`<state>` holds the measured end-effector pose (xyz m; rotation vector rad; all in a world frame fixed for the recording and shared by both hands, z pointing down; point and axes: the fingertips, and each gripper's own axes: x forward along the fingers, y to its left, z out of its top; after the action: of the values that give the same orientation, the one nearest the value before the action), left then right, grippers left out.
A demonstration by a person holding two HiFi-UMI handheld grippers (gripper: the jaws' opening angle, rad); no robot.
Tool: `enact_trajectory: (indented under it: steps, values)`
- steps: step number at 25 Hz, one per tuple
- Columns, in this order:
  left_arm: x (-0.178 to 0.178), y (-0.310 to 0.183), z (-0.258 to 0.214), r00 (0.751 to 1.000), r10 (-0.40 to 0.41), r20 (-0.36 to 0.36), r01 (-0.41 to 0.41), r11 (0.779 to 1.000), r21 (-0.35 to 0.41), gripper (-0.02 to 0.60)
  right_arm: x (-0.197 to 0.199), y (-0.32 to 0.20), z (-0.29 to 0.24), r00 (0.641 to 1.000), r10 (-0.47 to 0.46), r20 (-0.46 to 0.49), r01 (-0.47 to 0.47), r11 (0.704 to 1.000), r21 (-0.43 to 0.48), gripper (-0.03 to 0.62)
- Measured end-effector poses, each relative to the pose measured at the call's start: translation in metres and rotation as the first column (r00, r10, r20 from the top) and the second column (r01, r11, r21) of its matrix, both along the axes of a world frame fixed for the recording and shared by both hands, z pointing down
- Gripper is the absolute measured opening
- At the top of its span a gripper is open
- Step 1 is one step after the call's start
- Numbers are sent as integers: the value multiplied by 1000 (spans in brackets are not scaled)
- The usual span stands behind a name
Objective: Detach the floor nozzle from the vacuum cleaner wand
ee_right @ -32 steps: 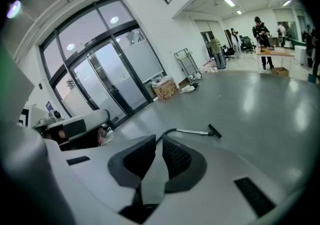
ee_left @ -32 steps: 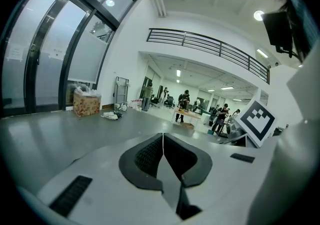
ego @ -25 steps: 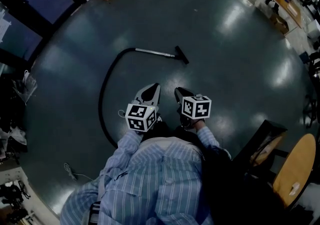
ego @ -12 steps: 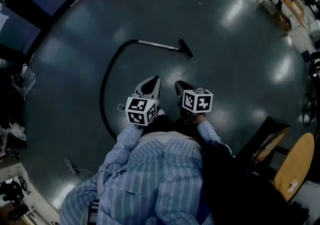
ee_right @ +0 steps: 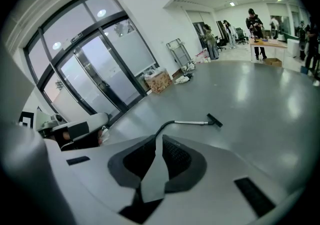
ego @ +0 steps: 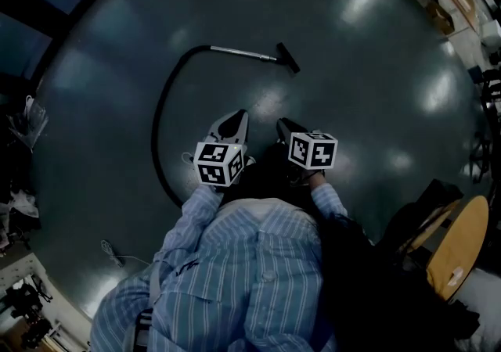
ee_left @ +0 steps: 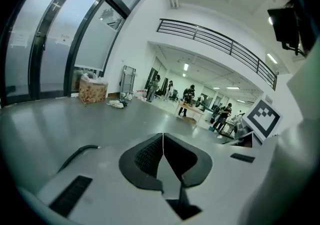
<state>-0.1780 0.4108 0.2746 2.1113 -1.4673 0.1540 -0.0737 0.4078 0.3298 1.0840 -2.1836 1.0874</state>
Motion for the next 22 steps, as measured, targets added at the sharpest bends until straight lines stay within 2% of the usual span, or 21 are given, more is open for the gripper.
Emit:
enact_trajectory:
  steps: [5,10,18,22]
  values:
    - [9,-18,7,1000,9,1,-9,1000,-18,11,9,-17,6,1000,5,-5,-5,1000,-21,46]
    - [5,-54,12,1000,-23,6,23,999,-24,11,7,-51,15,1000,-31,-5,31,999,-30,46]
    - [14,-138,5,997,-65,34,66,997,-25,11,22,-149,3,997,-72,15,72,997,-6,46]
    - [33,-184,2,997,-62,52,64,998,-19,11,37,-200,2,996,-92,2,92,996,15,46]
